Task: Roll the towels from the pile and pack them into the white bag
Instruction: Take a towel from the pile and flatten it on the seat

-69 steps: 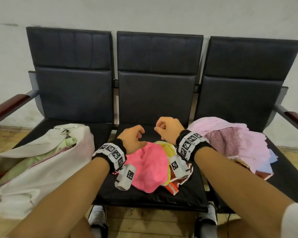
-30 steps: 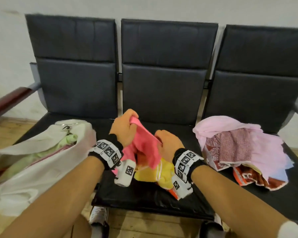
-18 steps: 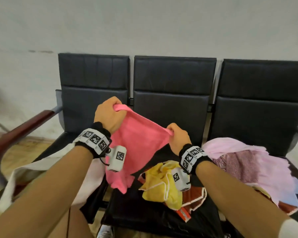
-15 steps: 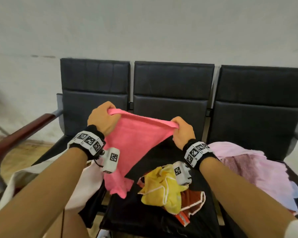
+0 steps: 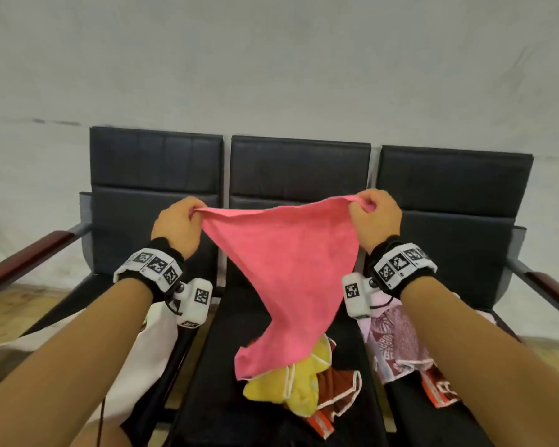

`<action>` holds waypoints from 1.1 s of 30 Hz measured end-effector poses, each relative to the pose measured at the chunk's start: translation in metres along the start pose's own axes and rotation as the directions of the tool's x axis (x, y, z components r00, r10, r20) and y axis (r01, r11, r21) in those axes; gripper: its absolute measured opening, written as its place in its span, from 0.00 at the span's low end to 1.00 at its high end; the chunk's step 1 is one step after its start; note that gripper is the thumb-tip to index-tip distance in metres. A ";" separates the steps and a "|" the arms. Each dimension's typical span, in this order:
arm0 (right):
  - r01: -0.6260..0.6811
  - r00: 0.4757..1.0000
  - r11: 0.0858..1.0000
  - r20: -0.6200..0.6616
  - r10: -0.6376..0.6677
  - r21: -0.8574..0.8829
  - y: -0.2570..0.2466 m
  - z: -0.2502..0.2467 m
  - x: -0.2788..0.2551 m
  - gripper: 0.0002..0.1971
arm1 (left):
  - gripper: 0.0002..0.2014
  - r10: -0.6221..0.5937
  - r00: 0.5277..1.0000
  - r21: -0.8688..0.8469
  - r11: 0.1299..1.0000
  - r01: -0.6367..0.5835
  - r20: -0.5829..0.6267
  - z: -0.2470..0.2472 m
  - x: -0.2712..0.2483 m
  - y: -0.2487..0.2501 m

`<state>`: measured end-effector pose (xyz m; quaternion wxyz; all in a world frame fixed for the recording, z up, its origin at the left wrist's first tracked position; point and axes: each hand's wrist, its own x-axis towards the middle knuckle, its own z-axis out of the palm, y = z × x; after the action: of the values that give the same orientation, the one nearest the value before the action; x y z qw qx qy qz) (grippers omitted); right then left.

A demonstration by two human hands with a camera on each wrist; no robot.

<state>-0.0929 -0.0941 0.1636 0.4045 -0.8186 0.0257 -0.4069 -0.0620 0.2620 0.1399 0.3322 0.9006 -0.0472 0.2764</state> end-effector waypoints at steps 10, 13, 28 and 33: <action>-0.230 0.854 0.928 0.395 0.337 -0.294 0.092 0.015 -0.058 0.09 | 0.09 -0.338 0.888 -0.114 0.914 0.388 0.311 0.078 -0.026 -0.034; -0.318 0.796 0.886 0.413 0.442 -0.337 0.104 0.025 -0.057 0.12 | 0.11 -0.463 0.785 -0.232 0.780 0.581 0.411 0.098 -0.023 -0.045; 0.292 0.952 0.956 -0.094 -0.290 0.003 0.007 0.028 0.068 0.12 | 0.08 -0.195 0.915 -0.615 0.785 -0.070 -0.354 0.024 0.069 0.032; 0.281 0.957 0.958 0.094 -0.276 -0.048 0.056 0.037 0.014 0.08 | 0.11 -0.214 0.963 -0.419 0.899 0.128 -0.165 0.047 0.027 0.000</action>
<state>-0.0421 -0.1132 0.1218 0.3188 -0.8428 -0.0951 -0.4230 -0.0173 0.2349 0.1244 0.5375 0.7792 0.0109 0.3224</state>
